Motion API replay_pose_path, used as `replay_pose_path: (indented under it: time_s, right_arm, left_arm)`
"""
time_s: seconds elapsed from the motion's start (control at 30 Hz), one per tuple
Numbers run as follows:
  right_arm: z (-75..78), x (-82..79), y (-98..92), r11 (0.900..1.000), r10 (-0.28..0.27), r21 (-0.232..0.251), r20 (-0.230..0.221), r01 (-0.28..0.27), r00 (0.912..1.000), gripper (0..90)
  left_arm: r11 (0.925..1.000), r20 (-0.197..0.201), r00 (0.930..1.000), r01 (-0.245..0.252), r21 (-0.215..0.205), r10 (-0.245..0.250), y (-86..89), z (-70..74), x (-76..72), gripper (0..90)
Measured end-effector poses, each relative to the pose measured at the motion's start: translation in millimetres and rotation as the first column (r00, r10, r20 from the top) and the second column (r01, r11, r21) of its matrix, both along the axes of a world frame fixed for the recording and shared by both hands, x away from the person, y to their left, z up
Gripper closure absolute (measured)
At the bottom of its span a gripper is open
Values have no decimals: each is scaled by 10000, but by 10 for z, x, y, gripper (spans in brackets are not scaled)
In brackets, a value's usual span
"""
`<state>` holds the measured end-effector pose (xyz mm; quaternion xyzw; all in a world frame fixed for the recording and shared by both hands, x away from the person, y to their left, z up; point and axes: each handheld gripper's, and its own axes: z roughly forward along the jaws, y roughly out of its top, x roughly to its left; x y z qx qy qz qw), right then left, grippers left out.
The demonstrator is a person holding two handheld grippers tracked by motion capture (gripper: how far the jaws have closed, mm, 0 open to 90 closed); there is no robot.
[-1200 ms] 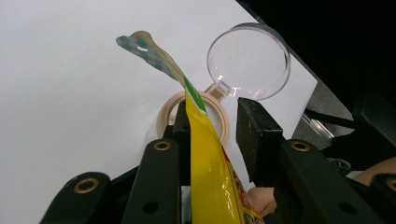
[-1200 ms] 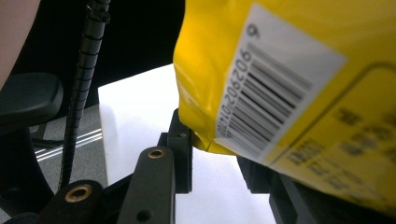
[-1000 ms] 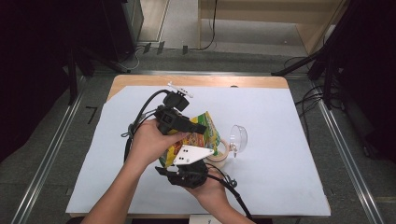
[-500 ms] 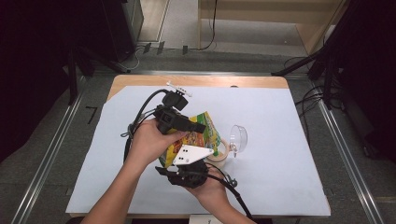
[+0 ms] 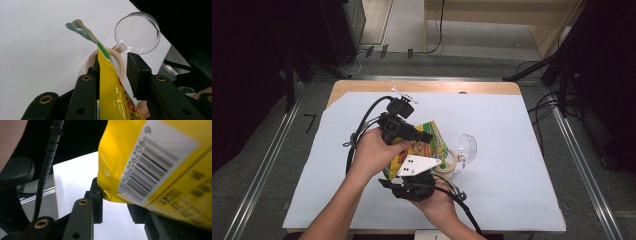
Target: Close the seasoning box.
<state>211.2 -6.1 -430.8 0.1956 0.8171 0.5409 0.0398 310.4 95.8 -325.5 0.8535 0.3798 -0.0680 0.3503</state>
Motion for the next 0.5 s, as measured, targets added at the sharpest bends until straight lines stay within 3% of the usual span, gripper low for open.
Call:
replay_pose_path:
  time_s: [0.5]
  right_arm:
    - [8, -2, -1, 9999, 13, -128, 98, -12, 10000, 698]
  left_arm:
    - [9994, 299, 9993, 194, 300, -203, -25, -23, -17, 677]
